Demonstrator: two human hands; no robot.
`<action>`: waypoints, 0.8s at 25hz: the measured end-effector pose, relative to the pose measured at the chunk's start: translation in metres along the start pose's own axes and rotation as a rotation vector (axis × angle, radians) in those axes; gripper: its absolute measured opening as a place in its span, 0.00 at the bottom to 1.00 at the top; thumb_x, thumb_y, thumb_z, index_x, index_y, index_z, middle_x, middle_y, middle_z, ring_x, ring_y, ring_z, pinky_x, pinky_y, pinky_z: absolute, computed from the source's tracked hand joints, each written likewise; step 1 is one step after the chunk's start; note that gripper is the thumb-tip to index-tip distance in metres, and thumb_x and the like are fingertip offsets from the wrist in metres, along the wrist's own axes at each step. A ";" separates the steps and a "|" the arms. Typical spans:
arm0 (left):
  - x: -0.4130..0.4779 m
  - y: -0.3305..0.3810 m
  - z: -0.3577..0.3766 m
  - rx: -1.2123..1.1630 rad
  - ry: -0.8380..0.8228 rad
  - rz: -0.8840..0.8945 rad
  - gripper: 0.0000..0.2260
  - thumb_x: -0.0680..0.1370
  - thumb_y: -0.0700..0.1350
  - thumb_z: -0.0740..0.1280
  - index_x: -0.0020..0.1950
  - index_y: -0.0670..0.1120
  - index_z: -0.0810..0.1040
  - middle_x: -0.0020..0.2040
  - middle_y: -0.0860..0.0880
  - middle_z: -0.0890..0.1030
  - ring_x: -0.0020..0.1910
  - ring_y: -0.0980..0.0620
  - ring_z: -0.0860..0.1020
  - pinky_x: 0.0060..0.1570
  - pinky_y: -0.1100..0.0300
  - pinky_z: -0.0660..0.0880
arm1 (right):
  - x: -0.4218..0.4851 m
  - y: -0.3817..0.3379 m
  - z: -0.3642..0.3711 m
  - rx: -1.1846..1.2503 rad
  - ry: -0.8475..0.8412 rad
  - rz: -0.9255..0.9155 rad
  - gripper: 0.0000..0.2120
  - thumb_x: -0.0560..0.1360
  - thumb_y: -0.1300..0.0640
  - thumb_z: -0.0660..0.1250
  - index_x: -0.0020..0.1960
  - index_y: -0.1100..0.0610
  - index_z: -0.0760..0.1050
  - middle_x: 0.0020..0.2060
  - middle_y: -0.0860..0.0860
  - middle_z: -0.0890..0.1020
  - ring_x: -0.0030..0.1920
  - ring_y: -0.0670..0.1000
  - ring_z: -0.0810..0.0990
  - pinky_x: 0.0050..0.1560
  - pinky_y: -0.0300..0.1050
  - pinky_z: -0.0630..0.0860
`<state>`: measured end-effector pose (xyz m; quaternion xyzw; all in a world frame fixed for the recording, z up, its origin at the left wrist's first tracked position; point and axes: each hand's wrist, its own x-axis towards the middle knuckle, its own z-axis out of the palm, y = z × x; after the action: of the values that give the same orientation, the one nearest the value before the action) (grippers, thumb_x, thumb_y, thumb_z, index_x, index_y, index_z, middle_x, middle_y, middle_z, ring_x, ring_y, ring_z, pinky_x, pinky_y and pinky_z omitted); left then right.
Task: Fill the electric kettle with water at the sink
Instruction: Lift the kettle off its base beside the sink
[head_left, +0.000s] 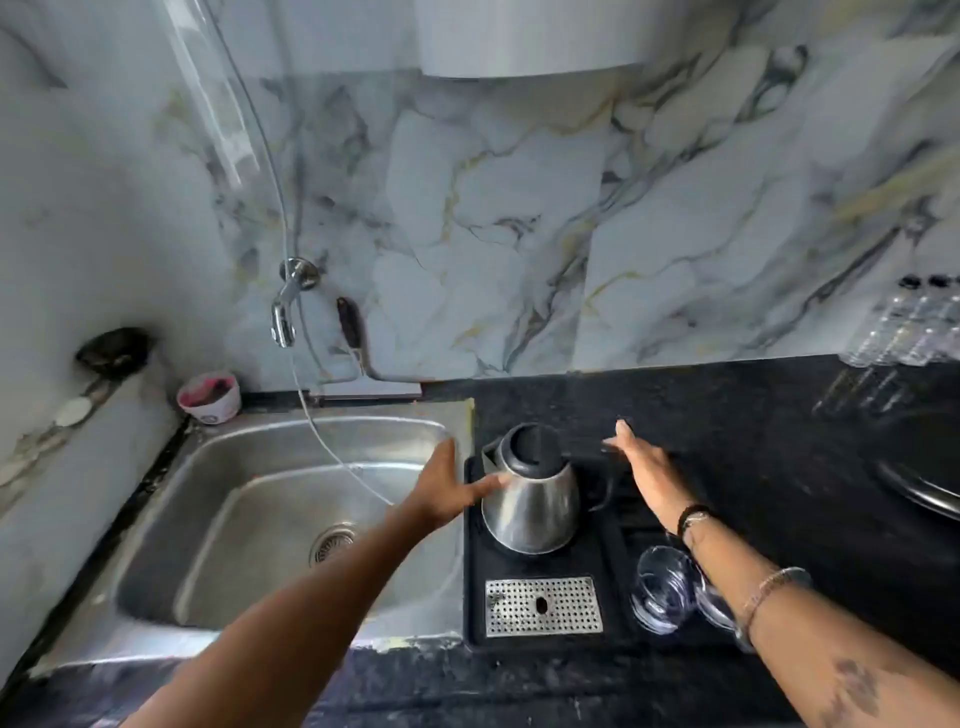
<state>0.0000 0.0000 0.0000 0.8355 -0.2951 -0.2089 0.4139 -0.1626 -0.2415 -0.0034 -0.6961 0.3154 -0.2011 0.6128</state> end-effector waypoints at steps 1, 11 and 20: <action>0.003 -0.002 0.015 -0.090 -0.029 -0.021 0.41 0.66 0.59 0.79 0.72 0.43 0.66 0.68 0.53 0.75 0.59 0.71 0.74 0.59 0.75 0.69 | 0.001 0.008 -0.003 0.056 -0.044 0.062 0.21 0.77 0.39 0.62 0.55 0.55 0.82 0.56 0.50 0.84 0.61 0.50 0.79 0.61 0.44 0.70; 0.010 0.019 0.058 -0.333 0.005 -0.042 0.31 0.64 0.48 0.82 0.65 0.48 0.77 0.60 0.48 0.84 0.61 0.50 0.81 0.65 0.45 0.74 | 0.032 0.016 0.025 0.242 -0.159 0.023 0.33 0.66 0.39 0.74 0.27 0.68 0.68 0.19 0.54 0.67 0.19 0.52 0.63 0.23 0.41 0.61; 0.000 0.022 -0.076 0.413 0.623 0.193 0.39 0.62 0.68 0.74 0.63 0.43 0.74 0.80 0.38 0.50 0.76 0.42 0.55 0.74 0.40 0.56 | 0.051 -0.061 0.169 0.369 -0.196 -0.071 0.24 0.65 0.42 0.76 0.30 0.60 0.73 0.25 0.54 0.69 0.24 0.50 0.66 0.27 0.44 0.61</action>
<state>0.0378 0.0324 0.0615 0.8931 -0.2684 0.1584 0.3243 -0.0020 -0.1508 0.0227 -0.5992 0.1872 -0.2082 0.7500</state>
